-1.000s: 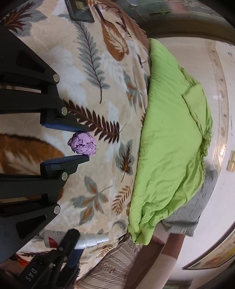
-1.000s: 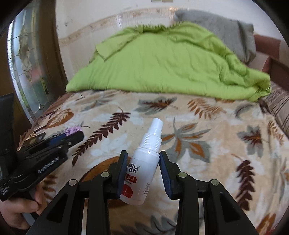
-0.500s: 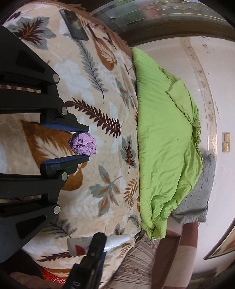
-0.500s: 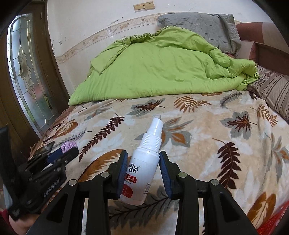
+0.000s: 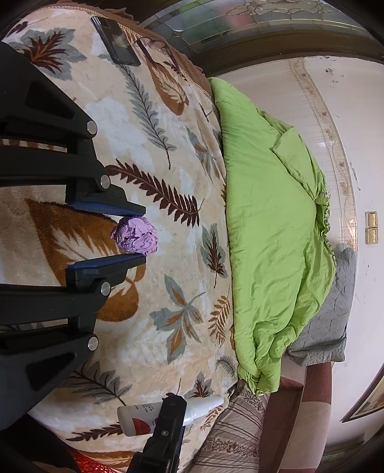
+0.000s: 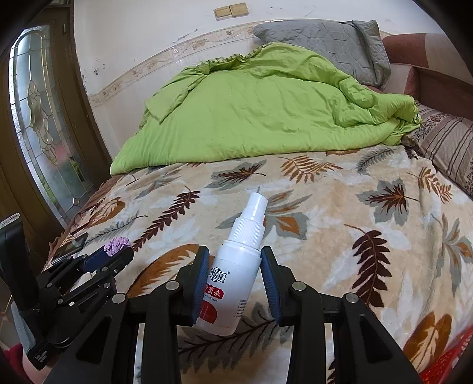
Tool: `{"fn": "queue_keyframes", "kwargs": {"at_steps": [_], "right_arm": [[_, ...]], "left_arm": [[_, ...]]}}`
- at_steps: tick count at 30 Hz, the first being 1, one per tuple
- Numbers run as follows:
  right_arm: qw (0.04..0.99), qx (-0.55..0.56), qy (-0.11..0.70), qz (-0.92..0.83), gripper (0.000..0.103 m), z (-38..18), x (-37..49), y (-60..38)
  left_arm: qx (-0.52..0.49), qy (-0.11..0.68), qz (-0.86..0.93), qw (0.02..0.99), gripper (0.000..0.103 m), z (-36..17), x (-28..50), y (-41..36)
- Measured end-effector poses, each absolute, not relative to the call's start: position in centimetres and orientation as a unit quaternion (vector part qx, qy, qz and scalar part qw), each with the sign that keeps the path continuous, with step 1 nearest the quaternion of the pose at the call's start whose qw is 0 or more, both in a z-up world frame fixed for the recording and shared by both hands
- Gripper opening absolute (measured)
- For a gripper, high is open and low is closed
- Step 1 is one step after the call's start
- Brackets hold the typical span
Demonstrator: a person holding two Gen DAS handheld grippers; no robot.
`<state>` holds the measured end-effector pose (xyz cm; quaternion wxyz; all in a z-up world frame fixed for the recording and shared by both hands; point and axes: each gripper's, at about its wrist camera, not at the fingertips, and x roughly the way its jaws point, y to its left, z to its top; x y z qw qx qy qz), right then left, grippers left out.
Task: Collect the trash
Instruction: 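Lift and hold the paper ball and spray bottle above the bed, then carry both items over the red basket and open both tools to drop them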
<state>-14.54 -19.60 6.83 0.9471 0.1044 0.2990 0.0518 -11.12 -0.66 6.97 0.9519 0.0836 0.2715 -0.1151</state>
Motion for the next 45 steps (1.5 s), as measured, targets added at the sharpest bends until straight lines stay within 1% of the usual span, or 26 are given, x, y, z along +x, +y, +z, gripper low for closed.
{"fn": "queue_keyframes", "kwargs": {"at_steps": [20, 24, 28, 36, 45], "right_arm": [[0.948, 0.083, 0.304, 0.054, 0.038, 6.5, -14.1, -18.3], [0.947, 0.089, 0.303, 0.055, 0.038, 6.5, -14.2, -18.5], [0.948, 0.120, 0.292, 0.049, 0.038, 7.5, -15.6, -20.3], [0.946, 0.171, 0.274, -0.006, 0.038, 9.5, -23.4, -27.9], [0.925, 0.210, 0.274, -0.160, 0.038, 10.2, -35.4, -40.0]], "left_arm": [[0.076, 0.274, -0.119, 0.951, 0.024, 6.9, -10.5, -0.3], [0.051, 0.276, -0.157, 0.947, 0.024, 7.4, -10.7, -0.6], [0.020, 0.279, -0.230, 0.932, 0.024, 8.1, -11.6, -1.7], [0.016, 0.272, -0.359, 0.893, 0.024, 10.6, -15.9, -8.1], [0.064, 0.299, -0.532, 0.789, 0.024, 12.6, -23.6, -22.2]]}}
